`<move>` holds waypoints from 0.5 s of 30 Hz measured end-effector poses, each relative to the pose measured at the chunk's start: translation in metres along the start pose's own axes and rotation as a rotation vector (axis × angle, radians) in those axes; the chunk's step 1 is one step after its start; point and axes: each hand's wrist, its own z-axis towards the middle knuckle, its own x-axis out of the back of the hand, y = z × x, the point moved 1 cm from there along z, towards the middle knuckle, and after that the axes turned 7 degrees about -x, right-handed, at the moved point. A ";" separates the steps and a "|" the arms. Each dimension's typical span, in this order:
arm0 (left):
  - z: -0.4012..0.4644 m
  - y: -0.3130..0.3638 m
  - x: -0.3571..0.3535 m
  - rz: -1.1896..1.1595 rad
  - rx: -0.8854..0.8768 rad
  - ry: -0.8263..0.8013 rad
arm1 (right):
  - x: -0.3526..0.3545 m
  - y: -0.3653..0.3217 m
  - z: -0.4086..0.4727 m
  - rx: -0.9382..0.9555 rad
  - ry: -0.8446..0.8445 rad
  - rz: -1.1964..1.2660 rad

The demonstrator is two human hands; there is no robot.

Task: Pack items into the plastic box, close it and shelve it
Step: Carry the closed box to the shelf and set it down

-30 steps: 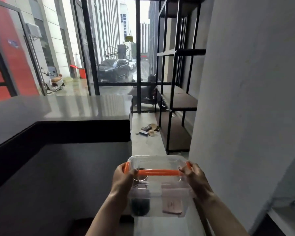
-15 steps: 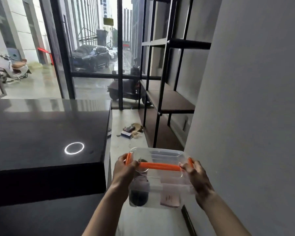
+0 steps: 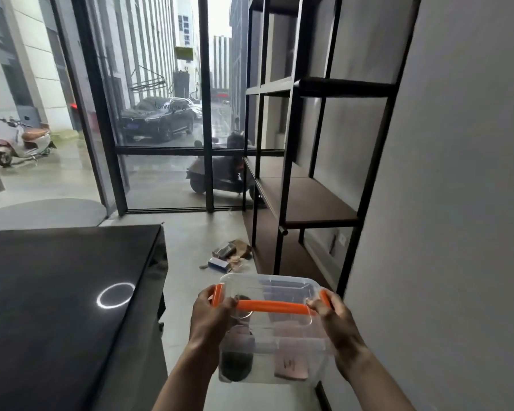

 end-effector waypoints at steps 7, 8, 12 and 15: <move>0.158 0.024 -0.066 0.016 -0.035 0.067 | -0.026 -0.086 0.181 0.091 -0.069 -0.071; 0.179 0.027 -0.072 0.012 -0.034 0.074 | -0.031 -0.096 0.202 0.102 -0.082 -0.074; 0.261 0.034 -0.089 -0.016 -0.055 0.111 | -0.061 -0.131 0.283 0.118 -0.126 -0.130; 0.324 0.030 -0.095 -0.036 -0.062 0.142 | -0.091 -0.149 0.344 0.124 -0.157 -0.160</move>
